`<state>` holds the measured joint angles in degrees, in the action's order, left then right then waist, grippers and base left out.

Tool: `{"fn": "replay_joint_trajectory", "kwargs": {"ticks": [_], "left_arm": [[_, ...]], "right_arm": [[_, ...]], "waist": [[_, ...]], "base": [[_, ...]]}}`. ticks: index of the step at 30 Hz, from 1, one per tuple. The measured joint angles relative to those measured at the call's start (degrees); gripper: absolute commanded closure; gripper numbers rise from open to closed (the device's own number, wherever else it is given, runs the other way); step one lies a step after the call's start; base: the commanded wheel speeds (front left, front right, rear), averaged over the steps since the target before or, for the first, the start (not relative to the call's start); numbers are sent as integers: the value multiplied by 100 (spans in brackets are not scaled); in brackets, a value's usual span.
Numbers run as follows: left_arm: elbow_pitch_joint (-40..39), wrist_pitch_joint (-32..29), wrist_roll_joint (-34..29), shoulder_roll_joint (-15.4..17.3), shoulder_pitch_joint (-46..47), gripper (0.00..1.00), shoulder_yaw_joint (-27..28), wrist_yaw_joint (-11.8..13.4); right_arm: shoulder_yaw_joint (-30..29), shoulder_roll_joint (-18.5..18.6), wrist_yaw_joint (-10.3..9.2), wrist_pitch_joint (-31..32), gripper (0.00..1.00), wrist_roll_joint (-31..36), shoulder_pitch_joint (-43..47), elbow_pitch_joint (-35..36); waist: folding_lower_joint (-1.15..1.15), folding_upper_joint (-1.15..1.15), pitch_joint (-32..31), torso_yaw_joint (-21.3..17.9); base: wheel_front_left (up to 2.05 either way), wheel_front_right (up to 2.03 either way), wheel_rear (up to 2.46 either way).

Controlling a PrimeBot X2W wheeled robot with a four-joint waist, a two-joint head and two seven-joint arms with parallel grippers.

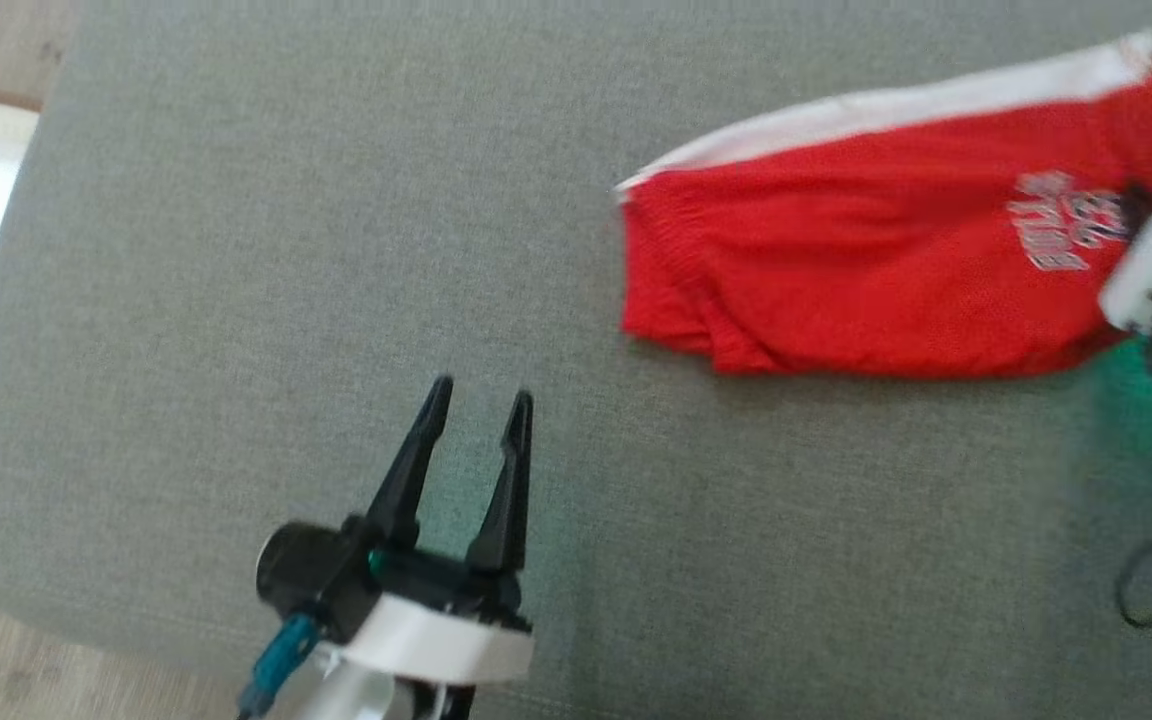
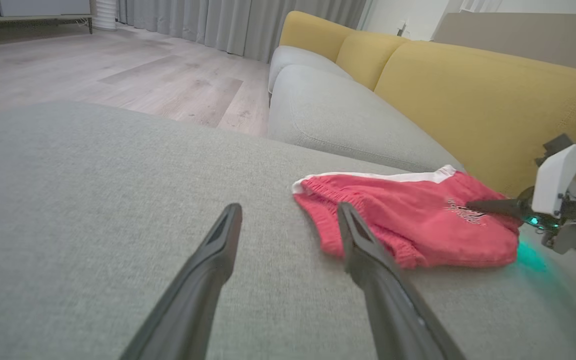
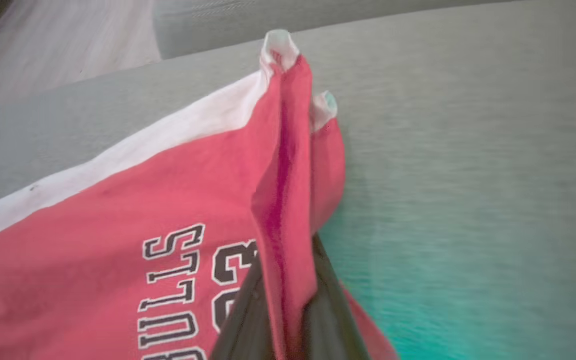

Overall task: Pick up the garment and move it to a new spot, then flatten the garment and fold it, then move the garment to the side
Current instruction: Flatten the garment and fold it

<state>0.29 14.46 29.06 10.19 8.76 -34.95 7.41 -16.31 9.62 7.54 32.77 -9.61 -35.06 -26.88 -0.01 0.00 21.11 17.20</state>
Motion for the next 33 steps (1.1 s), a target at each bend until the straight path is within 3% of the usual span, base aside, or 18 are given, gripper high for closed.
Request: {"fn": "replay_joint_trajectory", "kwargs": {"ticks": [6,11,15,20,24,29,30,31,32,33], "left_arm": [[42,0,-378,-90,-532,0,398,-291],[178,0,-608,-297,-770,0,639,-512],[274,0,-739,-423,-833,0,755,-650],[336,0,-843,-571,-871,0,855,-822],[464,0,-865,-622,-868,0,869,-939],[606,0,-898,-687,-866,0,867,-992],[627,0,-898,-691,-867,0,870,-992],[643,0,-896,-692,-871,0,883,-991],[655,0,-896,-693,-878,0,907,-987],[671,0,-896,-693,-887,0,924,-984]], "right_arm": [[-911,604,0,-55,100,2,489,25],[-1278,788,0,-53,100,2,566,207],[-876,657,0,10,100,-53,545,520],[193,-100,0,283,100,8,420,855],[907,-501,0,348,100,164,426,665],[1044,-564,0,29,100,303,425,202],[1054,-564,0,-42,68,321,426,136],[1070,-565,0,-129,18,315,426,79],[1101,-569,0,-192,0,288,426,26],[1173,-568,0,-232,0,186,427,-2]], "waist": [[0,0,-393,-44],[-1,0,-662,-60],[0,0,-772,-114],[0,0,-783,-124],[1,0,-757,-15],[1,0,-774,212],[1,0,-785,257],[1,0,-802,296],[1,0,-828,321],[1,0,-854,337]], "base": [[0,0,0],[0,0,0],[0,0,0],[0,0,0],[0,0,0],[0,0,0],[0,0,0],[0,0,0],[0,0,0],[0,0,0]]}}
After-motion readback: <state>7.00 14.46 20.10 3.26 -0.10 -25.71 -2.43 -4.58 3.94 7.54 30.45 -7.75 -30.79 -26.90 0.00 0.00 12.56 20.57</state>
